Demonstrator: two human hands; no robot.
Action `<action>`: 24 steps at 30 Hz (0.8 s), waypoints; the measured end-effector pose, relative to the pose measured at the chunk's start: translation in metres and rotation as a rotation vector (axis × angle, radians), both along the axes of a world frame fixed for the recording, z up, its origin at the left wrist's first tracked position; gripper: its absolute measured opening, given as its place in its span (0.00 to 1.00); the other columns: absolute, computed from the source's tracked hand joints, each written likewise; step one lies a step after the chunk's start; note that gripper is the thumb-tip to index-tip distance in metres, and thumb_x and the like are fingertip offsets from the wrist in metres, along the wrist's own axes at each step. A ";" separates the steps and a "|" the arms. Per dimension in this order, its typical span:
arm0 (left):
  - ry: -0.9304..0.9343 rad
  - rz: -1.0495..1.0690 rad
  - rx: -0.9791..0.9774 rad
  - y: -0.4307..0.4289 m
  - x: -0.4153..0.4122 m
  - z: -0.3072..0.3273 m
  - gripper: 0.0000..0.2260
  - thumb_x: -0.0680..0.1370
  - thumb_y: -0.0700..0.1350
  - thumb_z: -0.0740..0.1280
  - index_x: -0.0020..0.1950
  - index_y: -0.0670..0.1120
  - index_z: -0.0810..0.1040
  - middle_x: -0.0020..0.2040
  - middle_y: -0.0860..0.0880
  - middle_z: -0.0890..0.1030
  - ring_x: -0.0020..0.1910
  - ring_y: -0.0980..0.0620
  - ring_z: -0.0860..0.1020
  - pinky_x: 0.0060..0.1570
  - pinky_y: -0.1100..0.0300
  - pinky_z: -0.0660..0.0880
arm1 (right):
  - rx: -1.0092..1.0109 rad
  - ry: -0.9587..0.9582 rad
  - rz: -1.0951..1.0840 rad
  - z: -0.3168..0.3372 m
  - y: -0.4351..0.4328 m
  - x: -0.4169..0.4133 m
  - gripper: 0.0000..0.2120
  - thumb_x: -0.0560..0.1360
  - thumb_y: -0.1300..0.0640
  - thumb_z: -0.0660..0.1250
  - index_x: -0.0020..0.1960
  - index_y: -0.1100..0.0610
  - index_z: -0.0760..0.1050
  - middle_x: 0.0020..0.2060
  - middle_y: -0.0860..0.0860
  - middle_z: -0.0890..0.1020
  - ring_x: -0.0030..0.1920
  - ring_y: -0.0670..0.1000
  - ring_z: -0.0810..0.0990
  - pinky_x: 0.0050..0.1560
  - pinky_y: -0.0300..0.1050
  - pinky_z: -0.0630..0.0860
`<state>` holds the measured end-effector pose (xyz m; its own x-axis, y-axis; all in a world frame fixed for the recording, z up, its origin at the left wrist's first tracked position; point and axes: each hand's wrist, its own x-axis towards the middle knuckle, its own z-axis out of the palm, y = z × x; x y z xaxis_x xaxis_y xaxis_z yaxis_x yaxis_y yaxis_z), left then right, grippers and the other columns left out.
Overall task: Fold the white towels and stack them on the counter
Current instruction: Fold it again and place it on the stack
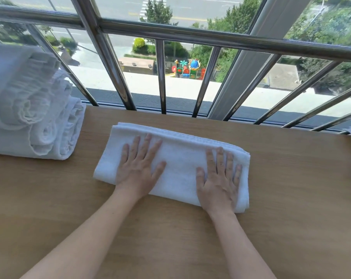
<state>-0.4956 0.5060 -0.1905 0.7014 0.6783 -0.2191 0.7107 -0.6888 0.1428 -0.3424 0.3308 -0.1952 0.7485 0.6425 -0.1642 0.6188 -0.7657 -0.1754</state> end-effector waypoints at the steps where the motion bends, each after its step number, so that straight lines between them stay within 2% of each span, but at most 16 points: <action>1: 0.021 0.067 -0.005 0.008 -0.005 -0.001 0.30 0.79 0.67 0.38 0.78 0.62 0.31 0.80 0.57 0.32 0.78 0.53 0.31 0.76 0.48 0.32 | -0.023 0.007 -0.039 -0.001 -0.003 0.002 0.29 0.81 0.39 0.38 0.80 0.42 0.36 0.80 0.45 0.36 0.78 0.50 0.31 0.77 0.62 0.36; 4: 0.062 0.238 -0.038 0.023 -0.016 0.001 0.31 0.78 0.69 0.37 0.78 0.64 0.31 0.79 0.58 0.32 0.79 0.50 0.35 0.77 0.43 0.38 | -0.080 0.020 -0.126 0.000 -0.005 0.003 0.27 0.81 0.42 0.35 0.78 0.40 0.32 0.78 0.44 0.32 0.78 0.52 0.30 0.75 0.66 0.36; 7: 0.077 0.412 -0.101 0.019 -0.017 0.010 0.33 0.76 0.73 0.40 0.78 0.65 0.35 0.81 0.57 0.35 0.80 0.46 0.42 0.76 0.42 0.44 | -0.080 0.033 -0.220 0.009 -0.002 -0.002 0.28 0.82 0.42 0.39 0.79 0.40 0.35 0.80 0.46 0.36 0.79 0.56 0.35 0.74 0.64 0.47; 9: 0.054 0.485 -0.100 0.011 -0.013 0.017 0.34 0.76 0.73 0.44 0.80 0.63 0.41 0.82 0.54 0.39 0.80 0.45 0.47 0.75 0.43 0.49 | -0.072 0.060 -0.287 0.015 0.001 -0.006 0.29 0.82 0.42 0.43 0.81 0.42 0.41 0.81 0.50 0.41 0.79 0.62 0.43 0.71 0.62 0.53; 12: -0.080 0.561 -0.110 0.002 -0.009 0.025 0.33 0.78 0.70 0.54 0.80 0.60 0.54 0.82 0.49 0.46 0.77 0.43 0.54 0.74 0.43 0.52 | -0.057 0.112 -0.388 0.022 0.005 -0.008 0.32 0.81 0.40 0.49 0.81 0.48 0.46 0.80 0.60 0.47 0.76 0.68 0.51 0.71 0.62 0.55; 16: -0.135 0.602 -0.127 -0.004 -0.008 0.031 0.34 0.75 0.69 0.63 0.77 0.58 0.61 0.78 0.46 0.58 0.72 0.42 0.62 0.68 0.43 0.62 | -0.021 0.089 -0.419 0.028 0.011 -0.005 0.31 0.80 0.44 0.55 0.80 0.51 0.53 0.78 0.61 0.52 0.72 0.66 0.59 0.66 0.60 0.61; 19: -0.293 0.623 -0.191 -0.001 -0.009 0.033 0.28 0.76 0.60 0.70 0.73 0.60 0.67 0.69 0.46 0.70 0.66 0.42 0.71 0.57 0.49 0.70 | 0.015 0.110 -0.397 0.035 0.014 -0.004 0.29 0.81 0.49 0.58 0.79 0.51 0.54 0.77 0.60 0.55 0.67 0.65 0.64 0.64 0.59 0.64; 21: -0.362 0.585 -0.238 0.001 -0.010 0.033 0.23 0.77 0.56 0.70 0.70 0.62 0.68 0.63 0.47 0.75 0.61 0.42 0.75 0.50 0.54 0.68 | 0.025 0.141 -0.378 0.041 0.015 -0.002 0.30 0.79 0.55 0.61 0.78 0.51 0.55 0.74 0.61 0.60 0.64 0.64 0.68 0.63 0.58 0.66; 24: -0.424 0.525 -0.320 0.000 -0.012 0.035 0.20 0.77 0.53 0.70 0.67 0.61 0.71 0.61 0.50 0.79 0.61 0.44 0.76 0.52 0.56 0.67 | 0.116 0.235 -0.321 0.052 0.022 -0.004 0.28 0.76 0.62 0.60 0.74 0.51 0.60 0.65 0.59 0.68 0.58 0.62 0.72 0.59 0.54 0.70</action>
